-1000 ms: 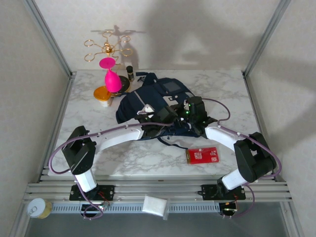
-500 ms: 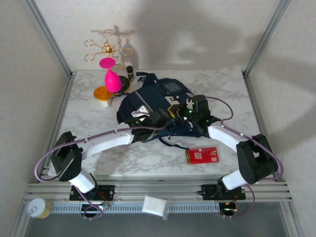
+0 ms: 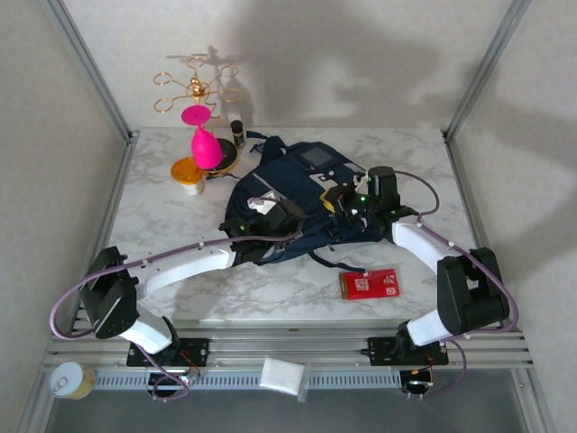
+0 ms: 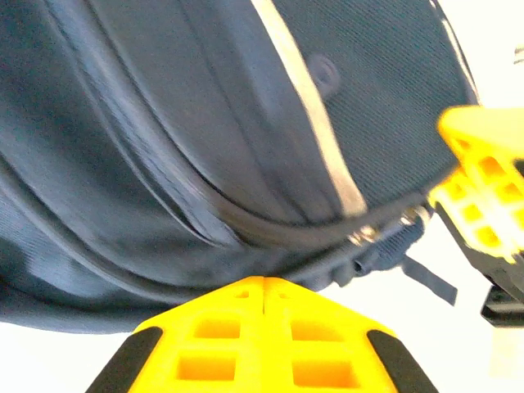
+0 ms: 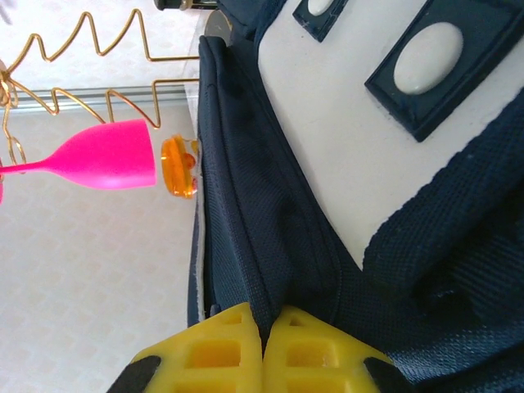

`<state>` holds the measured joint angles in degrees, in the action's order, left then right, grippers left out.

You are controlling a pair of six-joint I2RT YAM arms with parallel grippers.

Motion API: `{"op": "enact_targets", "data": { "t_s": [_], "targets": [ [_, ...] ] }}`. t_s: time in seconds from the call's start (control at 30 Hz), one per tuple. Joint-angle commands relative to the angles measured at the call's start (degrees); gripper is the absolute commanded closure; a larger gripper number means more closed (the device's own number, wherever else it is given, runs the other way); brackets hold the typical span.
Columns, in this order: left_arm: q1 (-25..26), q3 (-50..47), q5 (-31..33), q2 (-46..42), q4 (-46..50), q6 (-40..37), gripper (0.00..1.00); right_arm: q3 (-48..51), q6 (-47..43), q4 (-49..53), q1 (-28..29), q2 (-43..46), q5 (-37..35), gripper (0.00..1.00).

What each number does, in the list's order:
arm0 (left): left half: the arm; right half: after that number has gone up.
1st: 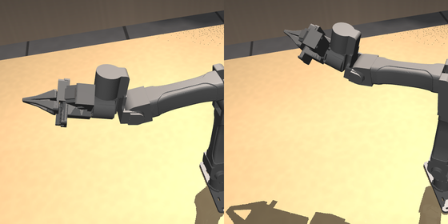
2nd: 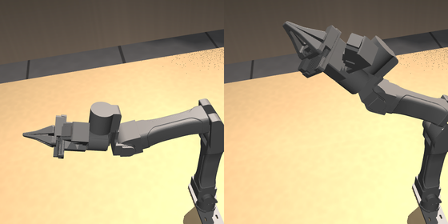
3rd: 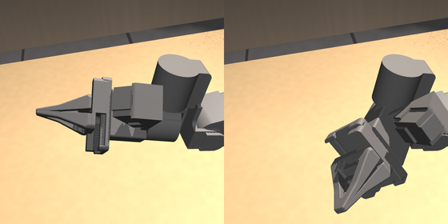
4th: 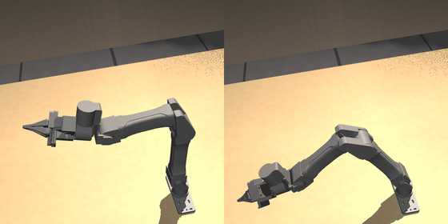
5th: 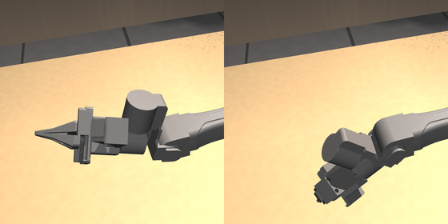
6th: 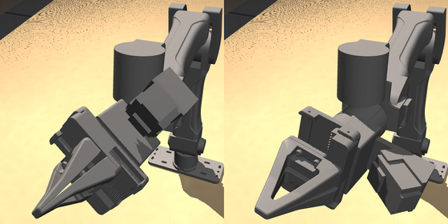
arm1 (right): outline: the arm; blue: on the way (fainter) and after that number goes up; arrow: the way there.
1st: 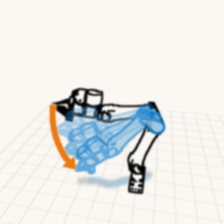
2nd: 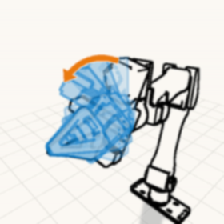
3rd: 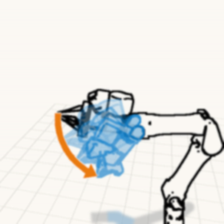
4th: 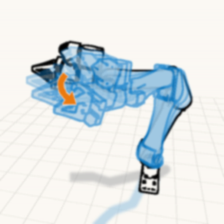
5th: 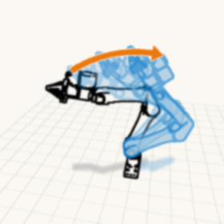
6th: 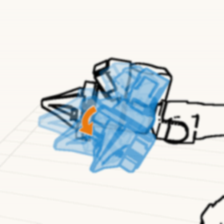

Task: Pack the student bag
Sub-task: Unzip the student bag at the center of the table.

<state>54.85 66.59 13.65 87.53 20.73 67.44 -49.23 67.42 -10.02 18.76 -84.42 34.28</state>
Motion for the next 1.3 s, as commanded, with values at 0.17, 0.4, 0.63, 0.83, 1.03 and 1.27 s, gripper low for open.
{"op": "enact_targets", "data": {
  "t_s": [0.17, 0.4, 0.63, 0.83, 1.03, 1.27],
  "targets": [
    [3.36, 8.52, 7.05, 6.86, 3.84, 13.27, 0.63, -0.95, 3.11, -7.73, 3.19, 4.69, -1.14, 1.00],
    [3.18, 10.97, 11.35, 9.99, 6.20, 18.17, 0.59, 0.01, 4.90, -9.13, 4.83, 4.88, -2.35, 1.00],
    [2.14, 14.49, 15.01, 11.92, 11.42, 20.68, 0.59, -0.28, 5.30, -9.26, 6.62, 4.31, -3.87, 1.00],
    [1.58, 15.93, 16.54, 11.72, 13.66, 24.38, 0.58, 0.70, 6.05, -10.14, 7.71, 4.50, -5.06, 1.00],
    [-0.31, 16.07, 14.53, 13.21, 13.97, 24.16, 0.58, 0.64, 6.32, -10.16, 8.14, 4.20, -5.45, 1.00],
    [-0.11, 15.78, 15.28, 14.98, 17.49, 24.51, 0.65, -0.51, 6.06, -10.10, 8.14, 3.55, -5.82, 1.00]
  ]
}}
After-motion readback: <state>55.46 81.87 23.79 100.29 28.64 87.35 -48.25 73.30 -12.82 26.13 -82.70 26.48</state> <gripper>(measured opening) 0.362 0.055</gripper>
